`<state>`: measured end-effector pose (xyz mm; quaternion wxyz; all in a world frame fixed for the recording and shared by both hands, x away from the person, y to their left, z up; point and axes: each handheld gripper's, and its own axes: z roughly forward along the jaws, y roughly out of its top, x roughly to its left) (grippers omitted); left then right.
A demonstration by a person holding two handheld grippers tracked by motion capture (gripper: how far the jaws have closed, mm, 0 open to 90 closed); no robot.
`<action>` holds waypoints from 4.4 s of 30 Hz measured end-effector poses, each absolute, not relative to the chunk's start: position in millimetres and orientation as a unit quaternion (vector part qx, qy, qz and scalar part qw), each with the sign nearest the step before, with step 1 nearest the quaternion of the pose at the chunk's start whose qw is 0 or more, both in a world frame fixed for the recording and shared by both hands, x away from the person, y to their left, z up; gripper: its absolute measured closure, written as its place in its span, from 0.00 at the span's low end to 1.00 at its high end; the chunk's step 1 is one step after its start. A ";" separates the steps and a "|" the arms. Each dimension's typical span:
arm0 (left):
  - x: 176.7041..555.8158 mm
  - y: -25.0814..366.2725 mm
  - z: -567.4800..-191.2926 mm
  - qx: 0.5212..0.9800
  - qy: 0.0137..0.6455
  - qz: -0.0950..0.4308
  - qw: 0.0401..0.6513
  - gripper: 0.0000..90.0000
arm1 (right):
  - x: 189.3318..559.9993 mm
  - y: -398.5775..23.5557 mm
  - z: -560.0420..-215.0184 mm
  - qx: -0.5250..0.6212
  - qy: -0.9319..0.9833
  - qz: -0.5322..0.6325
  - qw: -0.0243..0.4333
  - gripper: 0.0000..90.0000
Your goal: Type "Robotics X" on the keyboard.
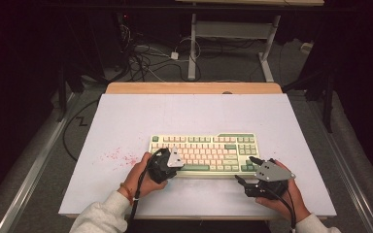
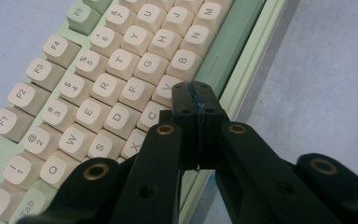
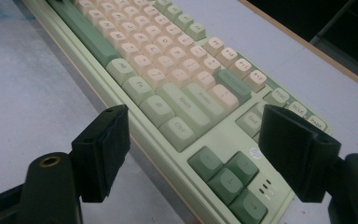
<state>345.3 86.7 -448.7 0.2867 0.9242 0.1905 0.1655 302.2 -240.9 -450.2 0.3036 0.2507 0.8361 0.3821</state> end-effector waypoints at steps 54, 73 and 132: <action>332.1 131.3 -440.6 0.876 0.231 0.246 0.345 0.25 | 302.5 -244.0 -447.6 0.256 0.832 0.384 0.307 0.28; 316.9 163.2 -453.7 0.871 0.251 0.264 0.330 0.21 | 307.6 -245.6 -443.5 0.260 0.835 0.386 0.293 0.51; 306.4 200.4 -446.2 0.855 0.314 0.218 0.351 0.89 | 363.3 -205.7 -455.8 0.265 0.880 0.337 0.207 1.00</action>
